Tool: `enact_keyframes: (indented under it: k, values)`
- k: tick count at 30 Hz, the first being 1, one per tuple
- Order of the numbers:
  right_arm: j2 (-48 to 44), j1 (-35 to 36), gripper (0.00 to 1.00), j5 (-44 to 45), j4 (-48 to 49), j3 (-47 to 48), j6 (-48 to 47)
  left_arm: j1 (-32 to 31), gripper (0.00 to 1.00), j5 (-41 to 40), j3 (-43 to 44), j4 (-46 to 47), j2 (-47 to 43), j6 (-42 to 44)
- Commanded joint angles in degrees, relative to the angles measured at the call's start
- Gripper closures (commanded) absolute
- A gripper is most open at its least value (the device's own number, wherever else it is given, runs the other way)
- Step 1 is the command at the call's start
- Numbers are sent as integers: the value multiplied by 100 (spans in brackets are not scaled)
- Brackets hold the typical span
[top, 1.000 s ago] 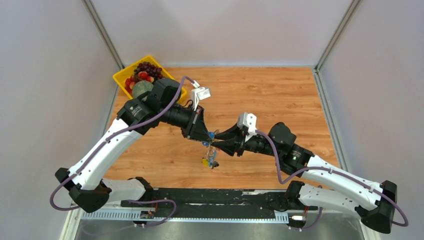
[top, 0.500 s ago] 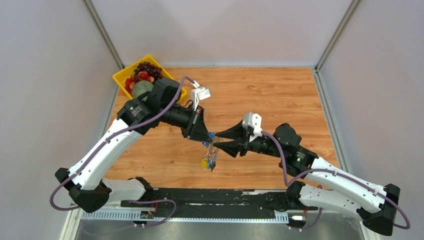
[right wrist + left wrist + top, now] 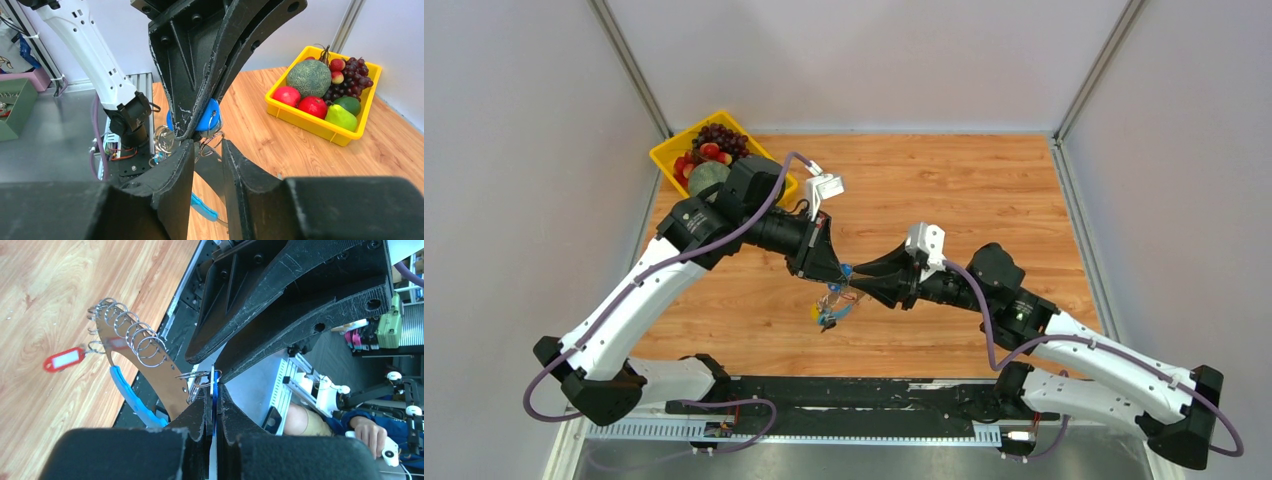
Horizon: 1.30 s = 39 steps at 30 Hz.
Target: Remove the keys from the keyring
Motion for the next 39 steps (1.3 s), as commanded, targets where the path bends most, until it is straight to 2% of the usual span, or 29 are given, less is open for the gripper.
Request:
enact_keyframes:
  k: [1,9,16,19,29,39]
  values:
    - [136,7,69,-38,118,316,-90,-16,100,185,127,309,-168,-78]
    - [302,12,75,-71,166,354,-120,-16,100,213,169,318,-185,-96]
    - [293,4,100,-139,166,333,-234,-16,100,169,154,306,-205,-53]
    - [158,9,100,-340,157,226,-342,26,100,-149,218,141,-172,8]
    - [-504,11,100,-837,399,-142,-1108,199,100,32,-171,316,-85,-105]
    - [-472,20,100,-1142,1221,-306,-1197,195,100,765,-979,1112,63,-480]
